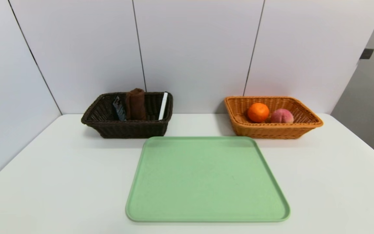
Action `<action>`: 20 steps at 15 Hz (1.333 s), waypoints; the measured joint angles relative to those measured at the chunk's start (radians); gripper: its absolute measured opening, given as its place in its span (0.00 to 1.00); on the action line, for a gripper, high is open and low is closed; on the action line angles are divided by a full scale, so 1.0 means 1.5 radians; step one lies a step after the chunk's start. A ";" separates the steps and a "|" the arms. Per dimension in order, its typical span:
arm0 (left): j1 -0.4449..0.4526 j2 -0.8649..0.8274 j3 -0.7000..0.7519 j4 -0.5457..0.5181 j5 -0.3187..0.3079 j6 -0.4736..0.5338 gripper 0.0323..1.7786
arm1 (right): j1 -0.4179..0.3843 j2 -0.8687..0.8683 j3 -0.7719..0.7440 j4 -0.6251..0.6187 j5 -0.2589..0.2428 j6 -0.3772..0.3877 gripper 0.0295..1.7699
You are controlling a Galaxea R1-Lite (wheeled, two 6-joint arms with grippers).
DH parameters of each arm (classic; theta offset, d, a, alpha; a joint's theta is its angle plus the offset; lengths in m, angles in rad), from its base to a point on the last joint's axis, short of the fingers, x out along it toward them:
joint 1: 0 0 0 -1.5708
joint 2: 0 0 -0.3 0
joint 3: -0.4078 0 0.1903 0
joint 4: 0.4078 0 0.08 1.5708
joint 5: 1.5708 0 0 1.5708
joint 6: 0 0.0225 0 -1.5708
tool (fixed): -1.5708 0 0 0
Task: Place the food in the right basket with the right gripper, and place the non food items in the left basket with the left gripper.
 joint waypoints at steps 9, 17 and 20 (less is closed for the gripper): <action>0.000 -0.010 0.268 -0.453 -0.046 0.033 0.95 | 0.000 -0.026 0.231 -0.226 0.108 -0.051 0.96; 0.000 -0.010 0.287 -0.372 -0.103 -0.007 0.95 | 0.000 -0.026 0.232 -0.220 0.107 -0.040 0.96; 0.000 -0.010 0.288 -0.372 -0.103 -0.008 0.95 | 0.000 -0.026 0.232 -0.219 0.107 -0.046 0.96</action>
